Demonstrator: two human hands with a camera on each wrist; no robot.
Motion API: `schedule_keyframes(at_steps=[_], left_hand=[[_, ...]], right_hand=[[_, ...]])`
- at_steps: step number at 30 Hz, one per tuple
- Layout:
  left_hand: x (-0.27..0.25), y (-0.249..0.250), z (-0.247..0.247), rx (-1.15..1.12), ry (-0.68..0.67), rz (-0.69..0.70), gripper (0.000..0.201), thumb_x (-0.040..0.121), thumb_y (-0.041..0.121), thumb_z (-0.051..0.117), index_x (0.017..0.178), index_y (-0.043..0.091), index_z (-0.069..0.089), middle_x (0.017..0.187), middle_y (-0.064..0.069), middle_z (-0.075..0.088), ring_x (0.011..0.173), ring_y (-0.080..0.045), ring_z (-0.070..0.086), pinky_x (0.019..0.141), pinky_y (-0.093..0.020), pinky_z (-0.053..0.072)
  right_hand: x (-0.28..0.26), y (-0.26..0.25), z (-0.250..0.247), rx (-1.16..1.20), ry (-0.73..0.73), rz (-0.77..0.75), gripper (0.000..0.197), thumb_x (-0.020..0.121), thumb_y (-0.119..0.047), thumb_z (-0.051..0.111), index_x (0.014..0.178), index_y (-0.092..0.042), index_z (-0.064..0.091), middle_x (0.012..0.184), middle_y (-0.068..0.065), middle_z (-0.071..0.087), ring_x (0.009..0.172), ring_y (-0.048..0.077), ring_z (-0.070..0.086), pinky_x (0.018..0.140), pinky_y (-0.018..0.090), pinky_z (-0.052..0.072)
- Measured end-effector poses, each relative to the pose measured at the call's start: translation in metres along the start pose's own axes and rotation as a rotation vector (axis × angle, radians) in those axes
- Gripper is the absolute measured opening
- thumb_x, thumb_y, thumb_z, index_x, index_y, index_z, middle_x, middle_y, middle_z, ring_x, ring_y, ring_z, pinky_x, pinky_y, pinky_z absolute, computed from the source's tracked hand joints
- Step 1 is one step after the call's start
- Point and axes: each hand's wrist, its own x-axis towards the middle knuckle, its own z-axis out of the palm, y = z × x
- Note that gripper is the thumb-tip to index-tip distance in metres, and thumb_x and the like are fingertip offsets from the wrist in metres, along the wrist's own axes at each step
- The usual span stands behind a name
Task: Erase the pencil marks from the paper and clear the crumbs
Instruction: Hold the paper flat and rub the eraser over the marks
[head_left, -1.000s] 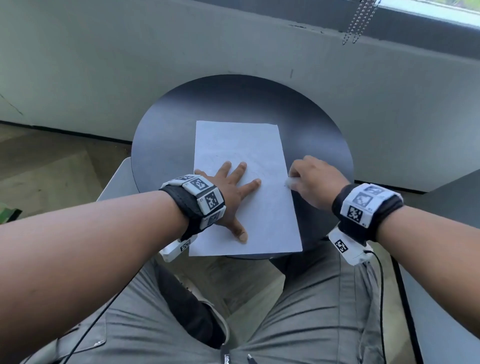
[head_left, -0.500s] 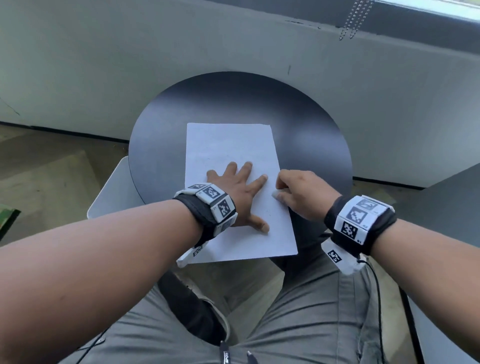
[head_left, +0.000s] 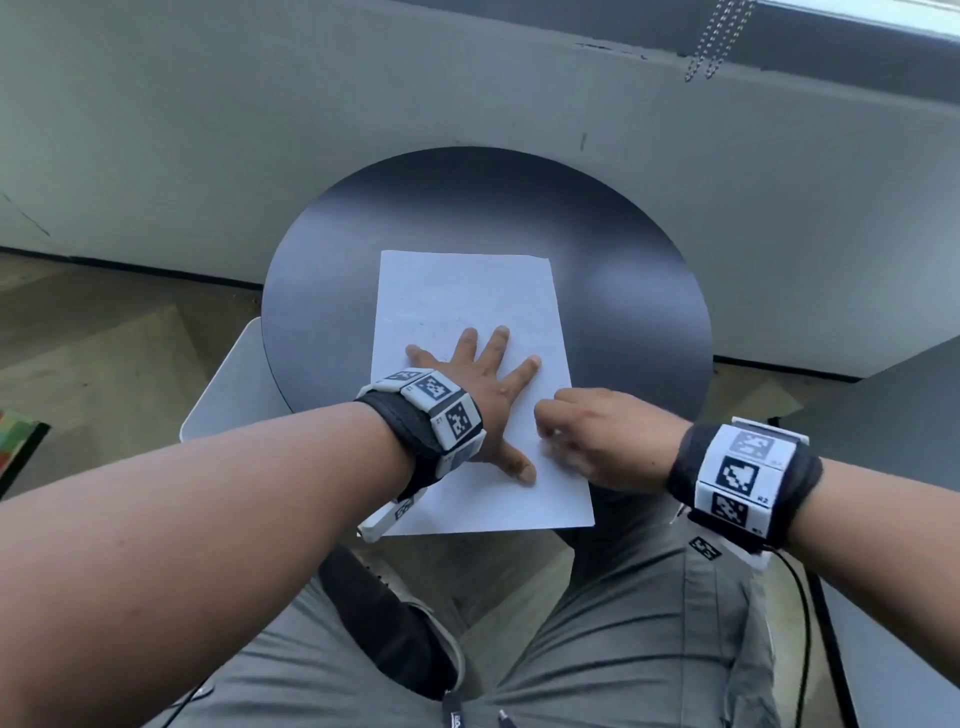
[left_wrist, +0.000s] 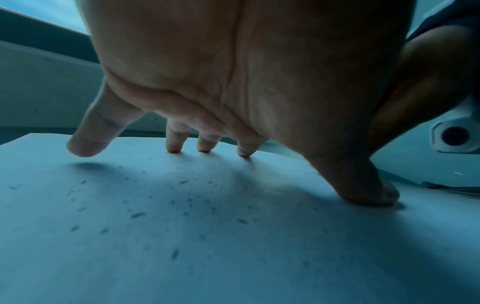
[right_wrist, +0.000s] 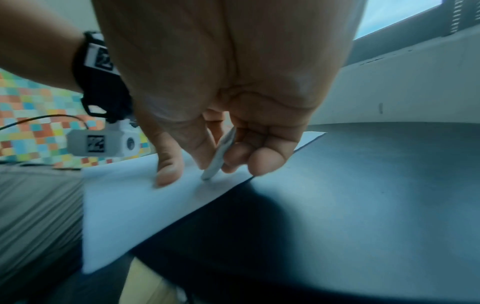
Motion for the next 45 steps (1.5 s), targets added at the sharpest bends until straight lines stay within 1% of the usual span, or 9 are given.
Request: schedule_keyframes(at_steps=[5,11,16,22,27,32,37,42,45], left_hand=[[0.001,0.000,-0.001,0.003,-0.002,0.006,0.136,0.055,0.096,0.060,0.155,0.044,-0.016,0.166,-0.003,-0.023,0.153,-0.039,-0.012,0.102,-0.083,0.018],[0.003,0.001,-0.002,-0.032,0.001,0.015,0.138,0.052,0.094,0.064,0.155,0.045,-0.013,0.166,-0.004,-0.022,0.152,-0.040,-0.014,0.100,-0.085,0.017],[0.004,-0.003,0.002,-0.008,0.021,0.001,0.142,0.049,0.099,0.059,0.155,0.043,-0.017,0.166,0.001,-0.023,0.153,-0.035,-0.014,0.101,-0.084,0.017],[0.004,-0.002,0.001,-0.019,0.020,0.005,0.145,0.047,0.099,0.060,0.156,0.039,-0.015,0.166,0.003,-0.023,0.153,-0.034,-0.014,0.100,-0.082,0.019],[0.002,-0.003,-0.001,-0.013,0.006,0.006,0.144,0.048,0.098,0.060,0.156,0.040,-0.015,0.166,0.002,-0.023,0.153,-0.035,-0.013,0.101,-0.083,0.022],[0.000,-0.002,-0.005,-0.052,-0.003,0.017,0.141,0.052,0.094,0.065,0.157,0.041,-0.012,0.166,0.002,-0.024,0.153,-0.035,-0.016,0.102,-0.082,0.024],[0.002,-0.006,-0.004,0.009,0.007,0.010,0.138,0.051,0.100,0.056,0.156,0.043,-0.013,0.166,0.005,-0.020,0.153,-0.033,-0.010,0.100,-0.077,0.031],[0.003,-0.015,-0.013,0.062,0.053,0.061,0.124,0.063,0.094,0.056,0.159,0.040,-0.001,0.167,0.002,-0.001,0.147,-0.032,0.013,0.101,-0.068,0.036],[0.007,-0.017,-0.012,0.054,0.042,0.042,0.134,0.057,0.096,0.059,0.159,0.037,-0.004,0.168,0.004,-0.008,0.150,-0.033,0.006,0.103,-0.074,0.030]], right_hand=[[0.036,0.032,-0.021,0.140,0.212,0.264,0.011,0.093,-0.030,0.050,0.099,-0.021,0.050,0.102,0.005,0.059,0.095,0.029,0.054,0.082,0.039,0.047],[0.024,0.024,-0.017,0.110,0.049,0.065,0.009,0.093,-0.026,0.054,0.100,-0.023,0.056,0.094,0.000,0.057,0.087,0.022,0.050,0.079,0.034,0.043],[0.044,0.037,-0.030,0.208,0.185,0.329,0.013,0.092,-0.030,0.056,0.100,-0.020,0.055,0.100,0.001,0.060,0.094,0.023,0.054,0.080,0.033,0.046],[0.030,0.027,-0.026,0.146,0.001,0.137,0.006,0.092,-0.031,0.059,0.093,-0.028,0.054,0.096,0.001,0.064,0.090,0.022,0.056,0.079,0.033,0.048],[0.050,0.038,-0.034,0.148,0.154,0.303,0.009,0.090,-0.033,0.054,0.096,-0.026,0.053,0.097,0.005,0.062,0.087,0.025,0.057,0.077,0.037,0.051],[0.035,0.015,-0.023,0.082,0.005,0.042,0.010,0.091,-0.023,0.055,0.100,-0.025,0.054,0.095,0.001,0.062,0.086,0.022,0.053,0.077,0.035,0.047],[0.058,0.037,-0.034,0.209,0.135,0.333,0.011,0.091,-0.038,0.057,0.094,-0.029,0.053,0.098,0.003,0.060,0.087,0.024,0.056,0.072,0.031,0.045],[0.060,0.039,-0.035,0.213,0.101,0.368,0.020,0.090,-0.043,0.059,0.095,-0.025,0.052,0.100,0.002,0.060,0.088,0.024,0.056,0.073,0.033,0.047],[0.051,0.027,-0.030,0.198,0.108,0.336,0.014,0.089,-0.039,0.058,0.092,-0.026,0.052,0.094,0.003,0.061,0.083,0.024,0.057,0.071,0.033,0.049]])
